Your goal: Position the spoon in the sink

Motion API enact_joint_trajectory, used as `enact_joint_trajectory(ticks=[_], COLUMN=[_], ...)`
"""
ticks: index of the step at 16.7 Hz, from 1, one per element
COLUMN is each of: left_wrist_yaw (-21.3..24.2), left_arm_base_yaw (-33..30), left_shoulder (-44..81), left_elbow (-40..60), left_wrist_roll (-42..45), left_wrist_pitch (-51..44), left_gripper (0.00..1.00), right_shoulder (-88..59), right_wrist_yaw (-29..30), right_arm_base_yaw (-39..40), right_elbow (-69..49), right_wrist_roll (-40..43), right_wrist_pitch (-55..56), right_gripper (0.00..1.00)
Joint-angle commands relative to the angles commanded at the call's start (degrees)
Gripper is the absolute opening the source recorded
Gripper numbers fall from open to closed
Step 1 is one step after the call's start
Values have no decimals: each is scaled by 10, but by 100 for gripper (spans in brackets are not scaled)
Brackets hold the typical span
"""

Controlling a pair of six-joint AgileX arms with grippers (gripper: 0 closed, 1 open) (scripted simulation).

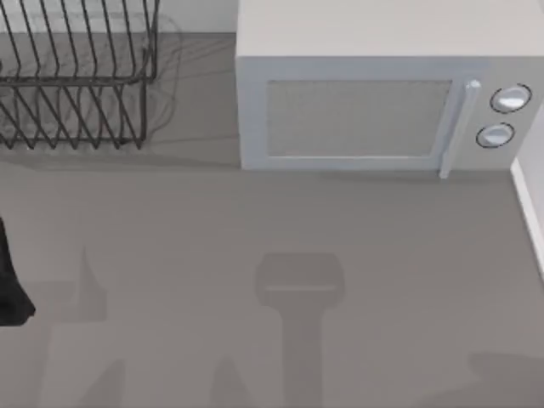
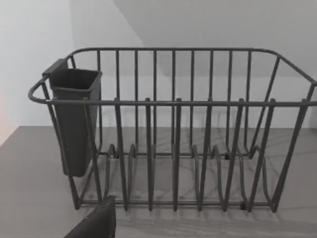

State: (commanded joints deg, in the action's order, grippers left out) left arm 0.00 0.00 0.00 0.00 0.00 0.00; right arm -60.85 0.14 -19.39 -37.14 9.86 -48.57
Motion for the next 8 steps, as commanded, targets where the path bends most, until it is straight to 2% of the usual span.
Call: enact_joint_trajectory(ticks=[4, 8], left_wrist_yaw=[0, 0], left_arm_base_yaw=[0, 0], left_shoulder=[0, 0], left_elbow=[0, 0], left_wrist_roll=[0, 0], left_wrist_pitch=[0, 0], left_gripper=[100, 100], right_shoulder=[-117, -156], right_wrist_yaw=[0, -1], right_arm_base_yaw=[-40, -53], right_elbow=[-80, -107], right_wrist_roll=[20, 26], right_wrist_pitch=[-95, -126], right_gripper=[100, 100])
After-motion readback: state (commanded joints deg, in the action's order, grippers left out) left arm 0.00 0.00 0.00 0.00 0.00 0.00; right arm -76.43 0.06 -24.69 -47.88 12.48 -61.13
